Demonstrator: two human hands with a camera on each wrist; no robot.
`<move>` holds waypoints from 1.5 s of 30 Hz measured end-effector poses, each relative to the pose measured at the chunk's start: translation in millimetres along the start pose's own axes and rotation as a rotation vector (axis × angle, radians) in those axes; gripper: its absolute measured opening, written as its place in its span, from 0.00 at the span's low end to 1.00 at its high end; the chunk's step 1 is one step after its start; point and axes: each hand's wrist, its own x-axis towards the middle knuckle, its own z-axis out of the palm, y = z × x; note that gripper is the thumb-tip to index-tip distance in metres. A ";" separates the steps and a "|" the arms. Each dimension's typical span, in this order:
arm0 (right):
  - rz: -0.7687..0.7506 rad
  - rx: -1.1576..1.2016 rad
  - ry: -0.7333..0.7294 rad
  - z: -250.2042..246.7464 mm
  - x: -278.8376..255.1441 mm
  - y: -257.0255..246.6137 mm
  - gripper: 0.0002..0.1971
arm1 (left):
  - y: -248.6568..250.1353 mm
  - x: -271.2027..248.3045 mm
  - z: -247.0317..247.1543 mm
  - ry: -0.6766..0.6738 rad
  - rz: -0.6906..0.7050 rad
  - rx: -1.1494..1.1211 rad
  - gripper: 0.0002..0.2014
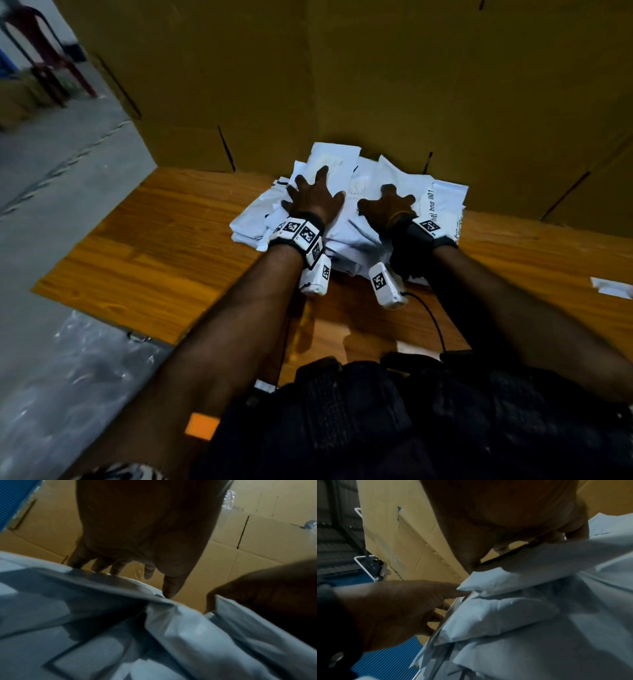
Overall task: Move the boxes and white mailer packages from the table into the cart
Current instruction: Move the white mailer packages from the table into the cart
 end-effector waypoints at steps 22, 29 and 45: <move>-0.090 0.085 0.345 5.9 -61.2 44.6 0.35 | -25.9 13.7 -7.9 0.171 0.143 -0.080 0.32; 0.011 0.057 0.359 -19.9 -109.8 100.1 0.43 | -4.2 -67.8 8.0 0.186 0.286 -0.275 0.33; 0.105 0.040 0.316 -74.3 -230.7 312.5 0.35 | 61.6 -286.2 171.5 -0.012 0.463 -0.175 0.32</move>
